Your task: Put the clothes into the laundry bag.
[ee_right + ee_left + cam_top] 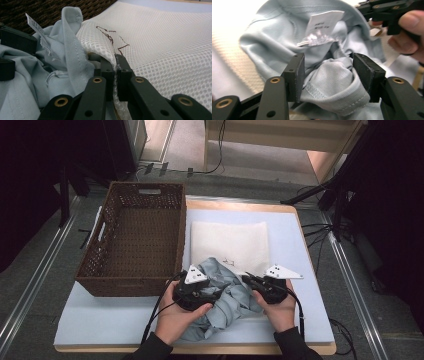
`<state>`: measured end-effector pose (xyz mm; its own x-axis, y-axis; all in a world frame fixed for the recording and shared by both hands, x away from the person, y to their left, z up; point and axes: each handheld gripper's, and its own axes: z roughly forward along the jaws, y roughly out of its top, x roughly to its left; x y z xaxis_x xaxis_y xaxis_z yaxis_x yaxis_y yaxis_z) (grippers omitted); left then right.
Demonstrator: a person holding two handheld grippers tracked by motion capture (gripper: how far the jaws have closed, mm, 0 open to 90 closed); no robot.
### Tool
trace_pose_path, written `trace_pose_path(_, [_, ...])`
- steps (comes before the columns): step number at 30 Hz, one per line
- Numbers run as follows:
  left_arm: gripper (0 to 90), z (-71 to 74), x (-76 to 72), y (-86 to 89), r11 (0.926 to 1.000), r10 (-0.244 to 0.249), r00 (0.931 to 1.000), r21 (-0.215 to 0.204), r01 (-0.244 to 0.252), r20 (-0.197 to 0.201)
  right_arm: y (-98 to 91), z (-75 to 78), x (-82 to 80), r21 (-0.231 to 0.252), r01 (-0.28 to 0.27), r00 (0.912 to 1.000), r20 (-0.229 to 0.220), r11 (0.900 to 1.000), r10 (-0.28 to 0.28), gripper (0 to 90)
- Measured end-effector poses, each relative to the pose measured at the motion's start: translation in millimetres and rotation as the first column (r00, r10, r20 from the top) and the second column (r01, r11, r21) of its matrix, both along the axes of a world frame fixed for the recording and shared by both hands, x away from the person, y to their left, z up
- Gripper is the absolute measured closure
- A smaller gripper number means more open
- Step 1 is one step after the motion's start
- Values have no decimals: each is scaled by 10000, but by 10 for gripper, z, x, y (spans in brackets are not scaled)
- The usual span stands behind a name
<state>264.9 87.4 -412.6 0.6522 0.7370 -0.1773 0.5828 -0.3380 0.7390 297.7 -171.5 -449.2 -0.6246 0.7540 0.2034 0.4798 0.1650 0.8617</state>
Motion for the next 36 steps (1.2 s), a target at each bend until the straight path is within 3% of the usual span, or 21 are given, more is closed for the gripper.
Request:
trace_pose_path(2, [336, -15, 32, -35, 9997, -72, 9991, 213, 81, -420, 8, 0, 0, 10, 7, 10000, 9, 10000, -7, 875])
trace_pose_path(5, [250, -118, 122, -114, 9989, -419, 9890, 170, 448, -1422, 14, -1, -2, 32, -2, 10000, -9, 10000, 2, 875])
trace_pose_path(9, [291, -216, 200, -252, 9961, -856, 9743, 35, 883, -2083, 29, -5, -9, 9, -55, 10000, -23, 10000, 55, 875])
trace_pose_path(11, [368, -272, 221, -356, 9891, -1376, 9578, 160, 1463, -2525, 32, -5, -11, -47, -111, 9999, 23, 9999, 111, 876])
trace_pose_path(15, [515, -264, 216, -522, 9739, -1856, 9560, 871, 2097, -2273, 41, -4, -18, 27, -163, 9999, 31, 9999, 163, 876])
trace_pose_path(18, [709, -210, 214, -586, 9637, -2191, 9514, 1046, 2458, -2165, 48, 2, -20, 72, -190, 9998, 45, 9998, 190, 879])
trace_pose_path(20, [759, -197, 209, -626, 9598, -2384, 9446, 937, 2646, -2259, 57, 14, -24, 117, -248, 9997, 83, 9996, 247, 880])
trace_pose_path(23, [771, -208, 221, -643, 9657, -2292, 9494, 723, 2495, -2149, 69, 37, -38, 202, -340, 9993, 156, 9992, 337, 880])
trace_pose_path(26, [774, -204, 270, -586, 9875, -1425, 9725, 398, 1522, -1840, 70, 57, -50, 235, -416, 9990, 188, 9989, 412, 881])
trace_pose_path(28, [775, -199, 289, -542, 9965, -736, 9858, 285, 788, -1512, 69, 65, -56, 278, -480, 9987, 192, 9985, 475, 881])
trace_pose_path(30, [777, -197, 285, -517, 9988, 111, 9958, 487, -67, -907, 66, 72, -59, 296, -553, 9983, 220, 9980, 547, 882])
trace_pose_path(31, [777, -203, 282, -507, 9973, 500, 9970, 565, -467, -588, 65, 73, -59, 300, -583, 9981, 218, 9979, 576, 882])
trace_pose_path(32, [776, -210, 282, -498, 9961, 734, 9959, 527, -706, -527, 63, 72, -58, 297, -606, 9980, 214, 9977, 600, 882])
trace_pose_path(33, [771, -226, 281, -501, 9959, 772, 9957, 508, -746, -511, 60, 70, -58, 291, -603, 9980, 209, 9978, 597, 882])
trace_pose_path(36, [708, -212, 221, -502, 9994, 69, 9989, 339, -53, -466, 46, 58, -49, 233, -511, 9985, 205, 9984, 506, 882])
